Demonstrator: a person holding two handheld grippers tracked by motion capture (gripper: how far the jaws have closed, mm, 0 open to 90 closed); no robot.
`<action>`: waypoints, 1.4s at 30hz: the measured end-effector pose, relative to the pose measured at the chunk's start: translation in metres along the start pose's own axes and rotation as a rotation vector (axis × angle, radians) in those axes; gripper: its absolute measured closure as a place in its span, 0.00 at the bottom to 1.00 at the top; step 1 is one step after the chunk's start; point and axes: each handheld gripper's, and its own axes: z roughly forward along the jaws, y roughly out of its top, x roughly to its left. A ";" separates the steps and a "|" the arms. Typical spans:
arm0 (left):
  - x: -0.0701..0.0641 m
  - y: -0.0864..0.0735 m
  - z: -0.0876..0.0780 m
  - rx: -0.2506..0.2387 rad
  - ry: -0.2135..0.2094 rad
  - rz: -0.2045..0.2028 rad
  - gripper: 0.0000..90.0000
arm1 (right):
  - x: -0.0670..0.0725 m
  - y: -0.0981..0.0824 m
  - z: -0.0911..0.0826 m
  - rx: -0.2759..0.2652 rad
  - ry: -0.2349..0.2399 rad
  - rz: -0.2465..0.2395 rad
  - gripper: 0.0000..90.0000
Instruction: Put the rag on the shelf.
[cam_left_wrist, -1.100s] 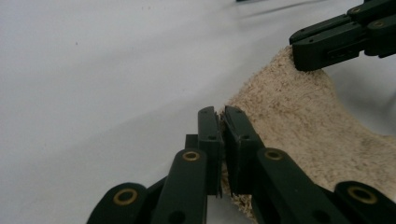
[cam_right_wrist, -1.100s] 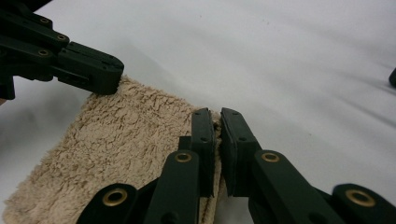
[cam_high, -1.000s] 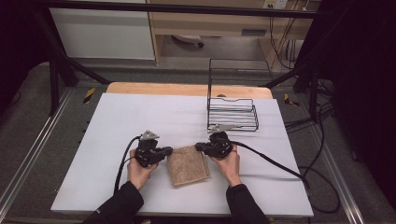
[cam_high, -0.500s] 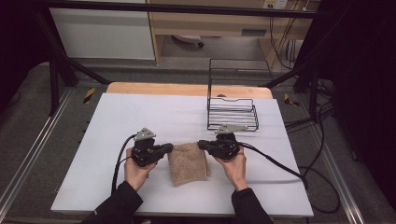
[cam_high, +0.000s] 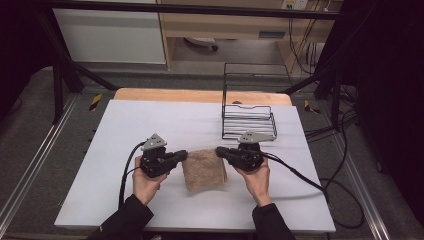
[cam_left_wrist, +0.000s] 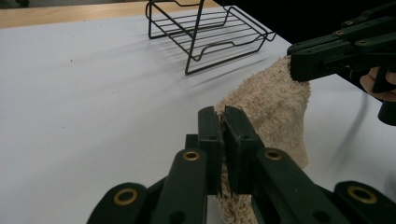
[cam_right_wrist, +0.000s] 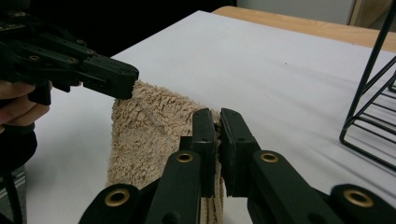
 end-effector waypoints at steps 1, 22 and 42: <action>-0.001 0.001 -0.001 -0.004 0.001 0.007 0.95 | 0.000 0.001 -0.002 -0.004 -0.002 -0.002 0.95; -0.022 0.032 -0.005 -0.146 -0.023 0.040 0.95 | 0.004 0.021 -0.043 -0.137 -0.041 -0.037 0.95; -0.035 0.062 -0.006 -0.217 -0.032 0.073 0.94 | 0.008 0.044 -0.071 -0.214 -0.086 -0.075 0.95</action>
